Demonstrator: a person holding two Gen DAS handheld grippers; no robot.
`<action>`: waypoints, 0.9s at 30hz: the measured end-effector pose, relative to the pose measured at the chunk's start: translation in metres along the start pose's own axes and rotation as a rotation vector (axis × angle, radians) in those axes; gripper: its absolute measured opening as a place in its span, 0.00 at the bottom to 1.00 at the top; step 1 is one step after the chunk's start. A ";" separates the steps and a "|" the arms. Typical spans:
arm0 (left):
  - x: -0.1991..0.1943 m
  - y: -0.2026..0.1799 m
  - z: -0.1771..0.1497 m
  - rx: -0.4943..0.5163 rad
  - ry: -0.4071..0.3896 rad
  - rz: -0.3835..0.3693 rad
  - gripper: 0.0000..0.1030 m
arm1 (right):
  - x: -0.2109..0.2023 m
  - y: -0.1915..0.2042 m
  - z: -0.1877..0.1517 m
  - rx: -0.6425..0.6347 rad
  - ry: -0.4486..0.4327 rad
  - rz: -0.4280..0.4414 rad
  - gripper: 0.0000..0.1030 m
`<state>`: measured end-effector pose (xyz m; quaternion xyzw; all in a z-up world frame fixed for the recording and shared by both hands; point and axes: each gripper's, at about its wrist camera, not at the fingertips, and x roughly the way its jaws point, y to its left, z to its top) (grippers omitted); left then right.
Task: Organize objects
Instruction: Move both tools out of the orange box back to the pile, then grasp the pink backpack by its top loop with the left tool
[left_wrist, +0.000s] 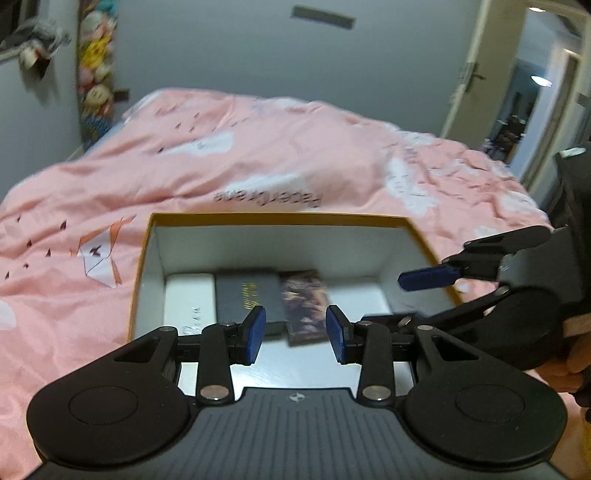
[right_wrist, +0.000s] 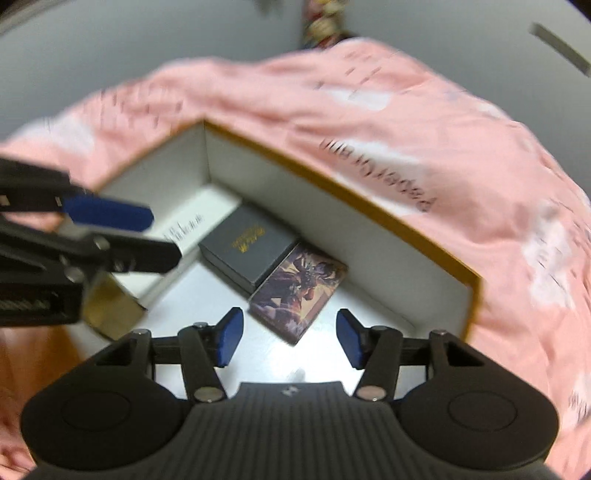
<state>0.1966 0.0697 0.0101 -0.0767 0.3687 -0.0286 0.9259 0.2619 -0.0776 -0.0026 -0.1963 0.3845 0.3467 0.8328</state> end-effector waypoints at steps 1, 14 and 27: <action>-0.007 -0.005 -0.005 0.006 -0.006 -0.013 0.42 | -0.017 0.001 -0.009 0.026 -0.029 0.001 0.56; -0.040 -0.066 -0.101 0.051 0.174 -0.298 0.42 | -0.106 0.021 -0.146 0.319 -0.136 -0.166 0.55; -0.004 -0.089 -0.145 -0.014 0.391 -0.280 0.57 | -0.093 0.027 -0.228 0.516 0.007 -0.215 0.24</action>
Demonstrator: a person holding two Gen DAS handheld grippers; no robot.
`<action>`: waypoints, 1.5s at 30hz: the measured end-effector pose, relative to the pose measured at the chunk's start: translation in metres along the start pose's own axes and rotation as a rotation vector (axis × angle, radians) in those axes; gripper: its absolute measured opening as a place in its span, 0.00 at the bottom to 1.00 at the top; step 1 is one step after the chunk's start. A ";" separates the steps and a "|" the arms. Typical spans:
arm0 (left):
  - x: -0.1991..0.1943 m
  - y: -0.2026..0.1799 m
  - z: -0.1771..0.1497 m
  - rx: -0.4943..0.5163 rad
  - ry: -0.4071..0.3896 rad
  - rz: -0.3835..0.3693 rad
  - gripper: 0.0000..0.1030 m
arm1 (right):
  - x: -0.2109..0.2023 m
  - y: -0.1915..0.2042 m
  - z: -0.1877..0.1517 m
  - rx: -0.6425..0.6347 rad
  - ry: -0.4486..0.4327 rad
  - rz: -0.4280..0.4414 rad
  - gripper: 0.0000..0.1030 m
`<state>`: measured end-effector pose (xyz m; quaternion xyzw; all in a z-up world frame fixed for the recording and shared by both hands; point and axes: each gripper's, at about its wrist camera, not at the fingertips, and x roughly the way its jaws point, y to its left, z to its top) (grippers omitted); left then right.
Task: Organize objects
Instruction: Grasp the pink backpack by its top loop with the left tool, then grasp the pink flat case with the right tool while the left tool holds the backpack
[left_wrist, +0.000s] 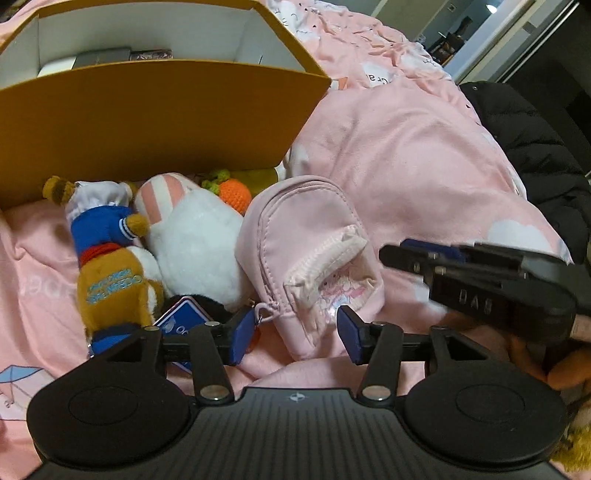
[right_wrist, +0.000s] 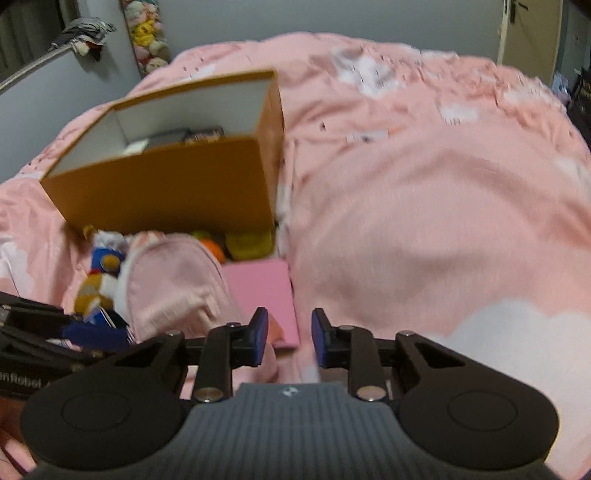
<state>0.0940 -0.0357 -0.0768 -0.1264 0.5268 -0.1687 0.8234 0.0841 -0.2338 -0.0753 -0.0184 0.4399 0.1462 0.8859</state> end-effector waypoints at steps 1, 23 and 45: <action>0.001 0.000 -0.002 -0.005 -0.005 0.011 0.57 | 0.001 0.000 -0.001 0.000 0.003 0.005 0.24; -0.024 -0.023 0.011 0.104 -0.147 0.064 0.26 | 0.004 0.013 0.005 -0.062 0.022 0.069 0.11; -0.021 0.051 0.035 -0.160 -0.126 0.069 0.26 | 0.078 -0.016 0.054 0.111 0.268 0.158 0.38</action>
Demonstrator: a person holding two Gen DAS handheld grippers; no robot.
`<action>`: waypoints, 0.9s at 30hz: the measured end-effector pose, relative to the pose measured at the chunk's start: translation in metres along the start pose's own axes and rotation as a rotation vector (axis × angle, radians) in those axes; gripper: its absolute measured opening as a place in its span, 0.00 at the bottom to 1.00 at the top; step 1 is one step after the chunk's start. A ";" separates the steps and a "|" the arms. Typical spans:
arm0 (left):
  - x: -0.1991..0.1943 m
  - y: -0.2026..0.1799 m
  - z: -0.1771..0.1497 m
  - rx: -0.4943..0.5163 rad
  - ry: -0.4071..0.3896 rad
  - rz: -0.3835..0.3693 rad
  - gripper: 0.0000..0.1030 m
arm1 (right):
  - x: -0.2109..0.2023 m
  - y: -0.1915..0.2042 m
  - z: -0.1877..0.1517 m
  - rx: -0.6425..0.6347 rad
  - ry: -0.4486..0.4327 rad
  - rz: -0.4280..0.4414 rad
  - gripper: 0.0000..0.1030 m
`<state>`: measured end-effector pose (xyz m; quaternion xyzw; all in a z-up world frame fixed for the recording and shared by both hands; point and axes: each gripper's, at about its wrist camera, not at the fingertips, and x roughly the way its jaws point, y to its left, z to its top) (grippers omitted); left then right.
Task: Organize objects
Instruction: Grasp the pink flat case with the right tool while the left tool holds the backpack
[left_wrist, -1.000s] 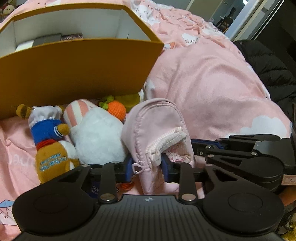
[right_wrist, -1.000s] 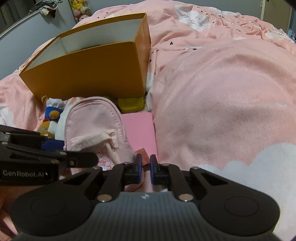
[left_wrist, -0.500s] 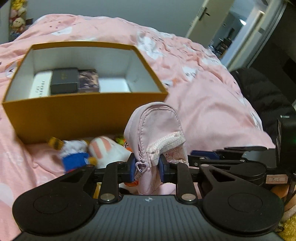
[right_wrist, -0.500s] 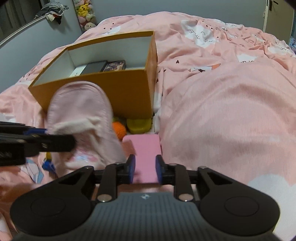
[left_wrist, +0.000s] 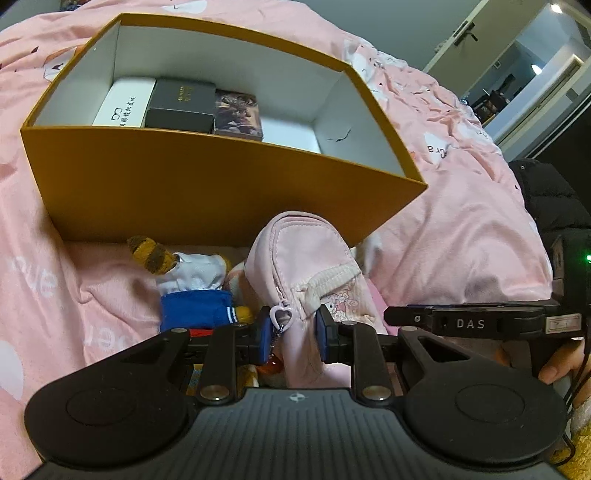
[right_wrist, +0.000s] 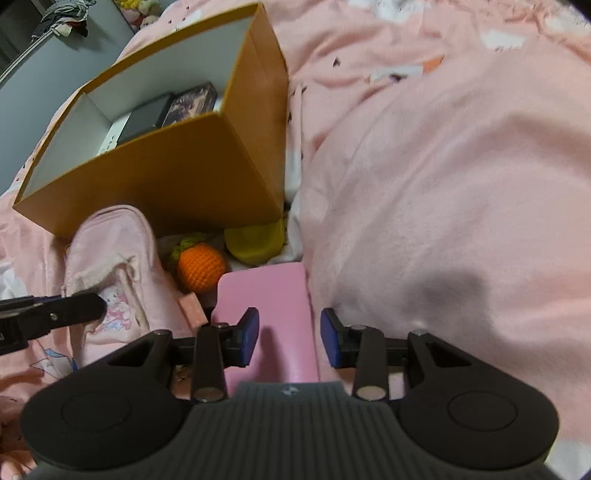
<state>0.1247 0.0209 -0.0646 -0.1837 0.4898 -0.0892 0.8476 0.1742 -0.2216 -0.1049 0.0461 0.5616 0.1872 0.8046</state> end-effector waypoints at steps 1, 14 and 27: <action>0.000 0.000 0.000 0.002 -0.001 0.001 0.26 | 0.006 -0.001 0.001 0.007 0.019 0.002 0.38; 0.003 0.004 -0.001 0.002 0.007 0.003 0.27 | 0.043 -0.019 0.002 0.114 0.060 0.143 0.56; 0.002 0.002 -0.004 0.018 -0.001 0.002 0.28 | -0.013 0.008 -0.020 0.067 -0.041 0.192 0.21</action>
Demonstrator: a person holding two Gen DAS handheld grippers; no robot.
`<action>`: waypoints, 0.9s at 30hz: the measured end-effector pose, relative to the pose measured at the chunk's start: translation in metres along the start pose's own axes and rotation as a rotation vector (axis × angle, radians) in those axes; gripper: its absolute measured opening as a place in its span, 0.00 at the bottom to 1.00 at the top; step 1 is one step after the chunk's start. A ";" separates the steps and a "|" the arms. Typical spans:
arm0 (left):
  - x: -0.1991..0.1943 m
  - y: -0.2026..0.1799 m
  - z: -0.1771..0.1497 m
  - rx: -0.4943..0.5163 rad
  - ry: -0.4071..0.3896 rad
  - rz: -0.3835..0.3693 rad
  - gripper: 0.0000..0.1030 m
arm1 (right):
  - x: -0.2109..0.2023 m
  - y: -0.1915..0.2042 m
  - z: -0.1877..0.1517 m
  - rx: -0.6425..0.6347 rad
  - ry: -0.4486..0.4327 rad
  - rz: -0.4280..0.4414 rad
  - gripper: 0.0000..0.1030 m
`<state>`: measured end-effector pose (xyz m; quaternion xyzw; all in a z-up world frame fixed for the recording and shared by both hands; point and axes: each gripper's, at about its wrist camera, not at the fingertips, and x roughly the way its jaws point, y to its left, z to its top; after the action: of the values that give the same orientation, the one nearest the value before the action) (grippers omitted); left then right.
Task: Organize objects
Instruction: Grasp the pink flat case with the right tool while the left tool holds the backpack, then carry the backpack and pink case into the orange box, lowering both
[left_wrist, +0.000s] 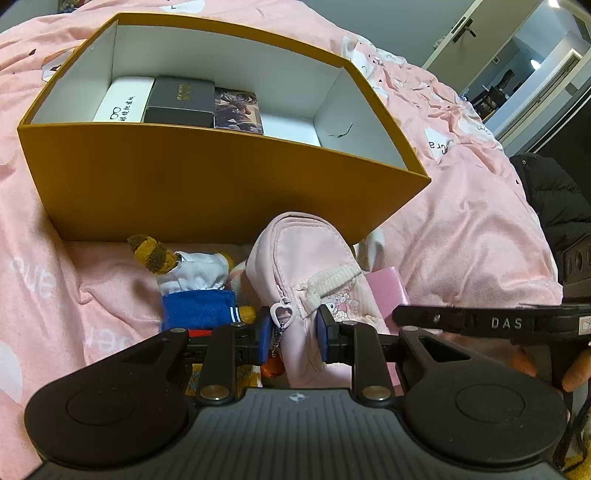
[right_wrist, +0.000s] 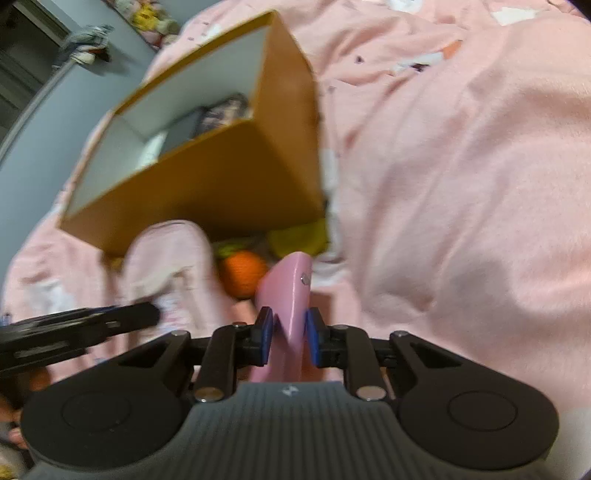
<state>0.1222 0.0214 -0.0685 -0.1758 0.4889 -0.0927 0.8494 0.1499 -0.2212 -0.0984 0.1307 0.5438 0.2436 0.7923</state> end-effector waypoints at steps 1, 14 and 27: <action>0.000 0.000 0.000 0.000 -0.002 0.000 0.28 | 0.001 -0.002 0.000 0.006 0.011 0.006 0.21; -0.011 -0.004 -0.002 0.031 -0.055 -0.040 0.24 | -0.009 0.004 0.000 -0.017 -0.070 -0.085 0.19; -0.065 -0.031 0.014 0.095 -0.199 -0.128 0.22 | -0.081 0.034 0.021 -0.081 -0.290 -0.095 0.18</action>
<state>0.1022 0.0168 0.0020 -0.1743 0.3851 -0.1519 0.8934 0.1377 -0.2344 -0.0094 0.1068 0.4190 0.2060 0.8779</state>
